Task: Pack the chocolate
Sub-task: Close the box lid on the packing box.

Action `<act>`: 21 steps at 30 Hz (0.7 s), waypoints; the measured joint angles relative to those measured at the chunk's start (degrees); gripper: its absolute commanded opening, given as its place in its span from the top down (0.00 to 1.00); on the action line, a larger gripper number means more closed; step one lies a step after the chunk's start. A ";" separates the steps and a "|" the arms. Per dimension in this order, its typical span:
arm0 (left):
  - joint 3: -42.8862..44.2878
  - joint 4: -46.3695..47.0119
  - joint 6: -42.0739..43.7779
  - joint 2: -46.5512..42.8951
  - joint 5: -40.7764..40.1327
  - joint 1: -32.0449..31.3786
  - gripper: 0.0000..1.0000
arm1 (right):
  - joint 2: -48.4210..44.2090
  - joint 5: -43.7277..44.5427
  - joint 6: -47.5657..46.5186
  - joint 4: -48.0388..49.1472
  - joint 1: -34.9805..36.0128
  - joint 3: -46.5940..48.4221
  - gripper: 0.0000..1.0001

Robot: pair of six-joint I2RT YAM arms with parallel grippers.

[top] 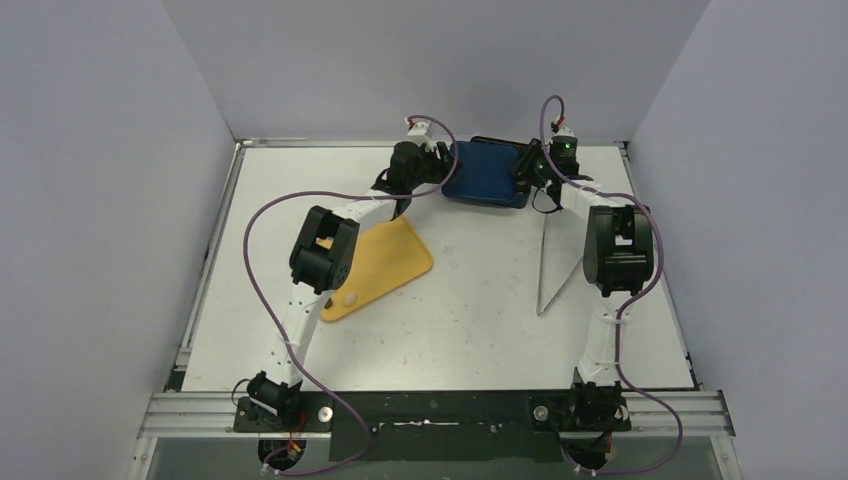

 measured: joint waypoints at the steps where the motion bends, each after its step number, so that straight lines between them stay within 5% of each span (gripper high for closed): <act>1: 0.00 -0.04 0.11 0.00 -0.11 0.04 0.49 | 0.22 0.00 -0.04 -0.20 0.02 0.04 0.65; 21: 0.00 -0.90 0.83 0.09 -0.17 1.84 0.51 | 1.36 0.04 -0.28 -0.68 0.09 0.85 0.69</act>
